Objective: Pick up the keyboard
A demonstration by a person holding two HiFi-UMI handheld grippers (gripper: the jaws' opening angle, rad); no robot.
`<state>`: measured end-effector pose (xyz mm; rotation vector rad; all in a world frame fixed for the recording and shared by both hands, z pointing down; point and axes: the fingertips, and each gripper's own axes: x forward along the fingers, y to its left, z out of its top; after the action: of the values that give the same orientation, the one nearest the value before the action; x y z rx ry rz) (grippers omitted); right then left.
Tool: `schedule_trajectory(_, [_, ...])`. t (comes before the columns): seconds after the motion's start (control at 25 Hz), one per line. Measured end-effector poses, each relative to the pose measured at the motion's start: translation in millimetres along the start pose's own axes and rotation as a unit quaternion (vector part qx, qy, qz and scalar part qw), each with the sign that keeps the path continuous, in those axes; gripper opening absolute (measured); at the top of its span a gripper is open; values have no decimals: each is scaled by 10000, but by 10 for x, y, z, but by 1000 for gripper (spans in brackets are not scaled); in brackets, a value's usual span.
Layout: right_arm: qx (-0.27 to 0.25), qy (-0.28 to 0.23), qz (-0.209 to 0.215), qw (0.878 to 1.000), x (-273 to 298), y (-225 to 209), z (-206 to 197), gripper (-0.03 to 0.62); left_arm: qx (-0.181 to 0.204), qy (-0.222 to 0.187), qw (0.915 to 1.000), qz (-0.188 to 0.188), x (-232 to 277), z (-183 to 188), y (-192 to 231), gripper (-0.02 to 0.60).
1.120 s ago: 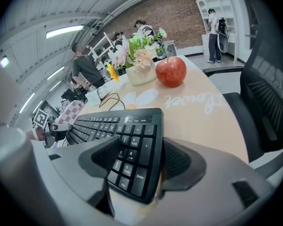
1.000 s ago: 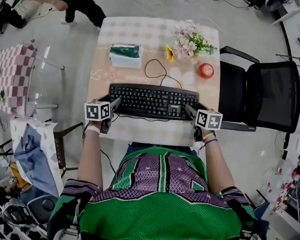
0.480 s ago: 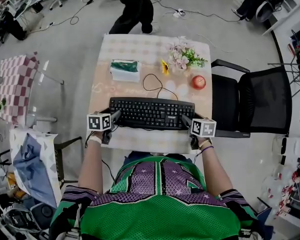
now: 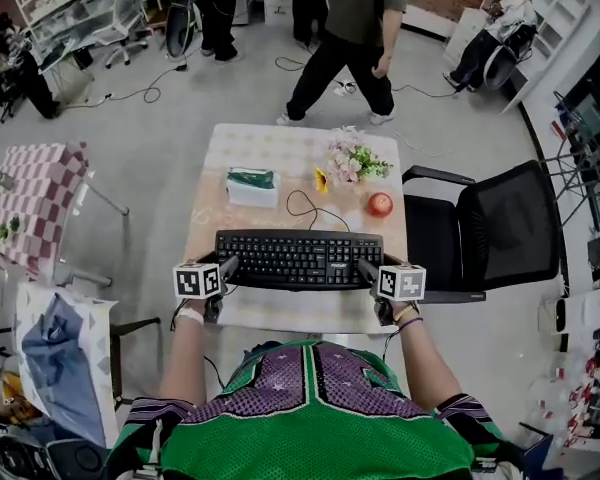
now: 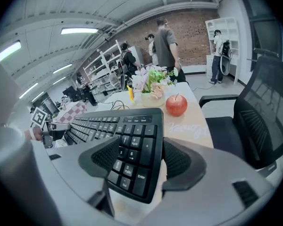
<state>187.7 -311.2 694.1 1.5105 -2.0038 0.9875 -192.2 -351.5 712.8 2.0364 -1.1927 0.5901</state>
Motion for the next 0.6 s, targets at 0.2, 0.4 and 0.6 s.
schedule_trajectory(0.2, [-18, -259, -55, 9996, -240, 147, 36, 278, 163, -181, 9997, 1, -258, 95, -53, 272])
schedule_trajectory(0.4, [-30, -549, -114, 9984, -457, 282, 118, 278, 351, -449, 9984, -51, -463, 264, -98, 272])
schedule_trajectory(0.6, [-21, -765, -221, 9968, -734, 387, 77, 278, 690, -761, 9946, -130, -741, 416, -260, 272])
